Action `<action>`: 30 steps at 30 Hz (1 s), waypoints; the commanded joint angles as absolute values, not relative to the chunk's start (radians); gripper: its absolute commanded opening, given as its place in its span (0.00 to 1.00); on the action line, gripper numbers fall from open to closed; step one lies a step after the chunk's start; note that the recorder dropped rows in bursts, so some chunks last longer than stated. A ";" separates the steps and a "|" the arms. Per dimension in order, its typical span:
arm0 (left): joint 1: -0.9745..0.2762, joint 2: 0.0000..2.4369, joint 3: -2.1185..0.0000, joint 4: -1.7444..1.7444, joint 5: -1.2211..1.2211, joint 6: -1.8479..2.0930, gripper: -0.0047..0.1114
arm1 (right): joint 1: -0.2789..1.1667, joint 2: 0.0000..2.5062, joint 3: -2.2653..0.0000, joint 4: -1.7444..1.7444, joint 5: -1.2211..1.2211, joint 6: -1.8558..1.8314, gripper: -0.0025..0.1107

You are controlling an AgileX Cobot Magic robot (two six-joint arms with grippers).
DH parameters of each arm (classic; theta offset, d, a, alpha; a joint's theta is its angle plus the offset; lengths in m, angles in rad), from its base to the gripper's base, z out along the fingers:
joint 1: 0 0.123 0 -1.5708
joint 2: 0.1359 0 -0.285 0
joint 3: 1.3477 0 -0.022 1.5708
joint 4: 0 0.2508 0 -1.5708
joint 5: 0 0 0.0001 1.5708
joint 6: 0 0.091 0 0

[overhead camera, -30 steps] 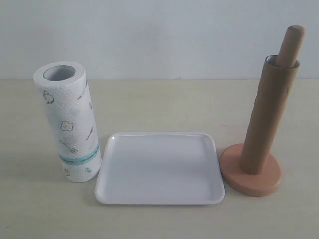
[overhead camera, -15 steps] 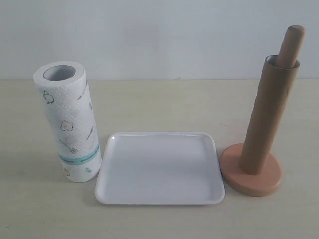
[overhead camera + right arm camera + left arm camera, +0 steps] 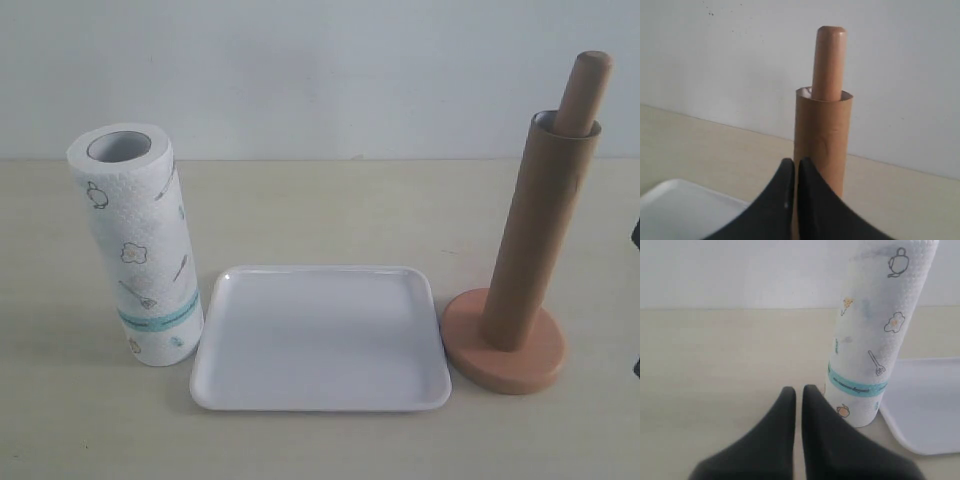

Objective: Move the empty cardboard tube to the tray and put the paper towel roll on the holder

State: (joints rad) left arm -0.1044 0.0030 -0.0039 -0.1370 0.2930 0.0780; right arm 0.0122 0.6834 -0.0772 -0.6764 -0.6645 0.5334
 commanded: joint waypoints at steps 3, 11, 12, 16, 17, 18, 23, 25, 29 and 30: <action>-0.100 0.000 0.000 -0.146 0.291 0.081 0.08 | 0.009 0.698 -0.083 -0.687 -0.762 0.550 0.05; -0.100 0.000 0.000 -0.146 0.291 0.081 0.08 | 0.009 0.698 -0.083 -0.664 -0.703 0.574 0.05; -0.100 0.000 0.000 -0.146 0.291 0.081 0.08 | 0.009 0.698 -0.083 -0.664 -0.676 0.574 0.05; -0.100 0.000 0.000 -0.146 0.291 0.081 0.08 | 0.009 0.698 -0.083 -0.657 -0.591 0.576 0.05; -0.100 0.000 0.000 -0.146 0.291 0.081 0.08 | 0.009 0.698 -0.083 -0.659 -0.589 0.576 0.06; -0.100 0.000 0.000 -0.146 0.291 0.081 0.08 | 0.009 0.698 -0.083 -0.661 -0.593 0.576 0.09; -0.100 0.000 0.000 -0.146 0.291 0.081 0.08 | 0.009 0.701 -0.083 -0.661 -0.589 0.574 0.46; -0.100 0.000 0.000 -0.146 0.291 0.081 0.08 | 0.009 0.701 -0.083 -0.661 -0.587 0.574 0.68; -0.100 0.000 0.000 -0.146 0.291 0.081 0.08 | 0.009 0.701 -0.083 -0.652 -0.620 0.600 0.76; -0.100 0.000 0.000 -0.146 0.291 0.081 0.08 | 0.009 0.701 -0.083 -0.652 -0.626 0.600 0.76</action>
